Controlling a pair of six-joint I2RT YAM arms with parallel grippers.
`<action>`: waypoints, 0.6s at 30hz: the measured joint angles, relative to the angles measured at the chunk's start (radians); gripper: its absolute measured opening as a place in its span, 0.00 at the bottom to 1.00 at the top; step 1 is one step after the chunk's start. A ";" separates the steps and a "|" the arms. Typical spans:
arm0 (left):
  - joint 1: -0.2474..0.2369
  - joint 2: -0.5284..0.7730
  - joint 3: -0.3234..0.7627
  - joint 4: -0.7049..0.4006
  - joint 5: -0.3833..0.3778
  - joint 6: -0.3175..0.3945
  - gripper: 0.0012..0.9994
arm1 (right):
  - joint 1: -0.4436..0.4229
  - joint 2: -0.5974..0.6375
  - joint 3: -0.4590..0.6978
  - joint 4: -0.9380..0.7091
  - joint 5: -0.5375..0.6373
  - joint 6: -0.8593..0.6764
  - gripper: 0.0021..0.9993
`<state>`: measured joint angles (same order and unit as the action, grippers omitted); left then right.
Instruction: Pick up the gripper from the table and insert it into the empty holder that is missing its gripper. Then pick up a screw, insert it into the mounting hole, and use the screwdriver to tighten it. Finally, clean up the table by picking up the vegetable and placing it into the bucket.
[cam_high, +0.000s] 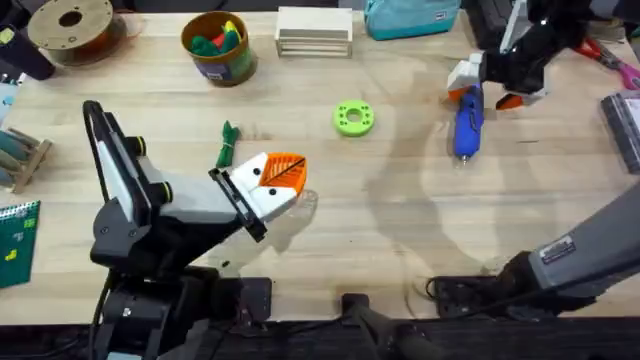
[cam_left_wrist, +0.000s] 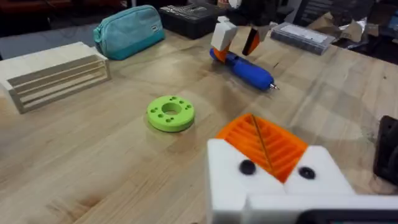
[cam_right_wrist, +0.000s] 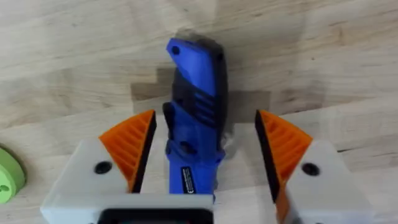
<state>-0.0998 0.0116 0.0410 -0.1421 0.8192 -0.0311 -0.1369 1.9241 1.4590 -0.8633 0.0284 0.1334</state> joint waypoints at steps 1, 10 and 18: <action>0.000 0.000 0.000 0.000 0.000 0.000 0.00 | -0.002 0.004 0.000 0.003 0.000 -0.001 0.93; 0.000 0.000 0.000 0.000 0.000 0.000 0.00 | -0.004 0.039 0.000 0.021 0.000 -0.028 0.93; 0.000 0.000 0.000 0.000 0.000 0.000 0.00 | -0.004 0.072 0.000 0.025 -0.003 -0.042 0.93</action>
<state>-0.0998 0.0116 0.0410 -0.1421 0.8192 -0.0311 -0.1406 1.9965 1.4590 -0.8383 0.0254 0.0917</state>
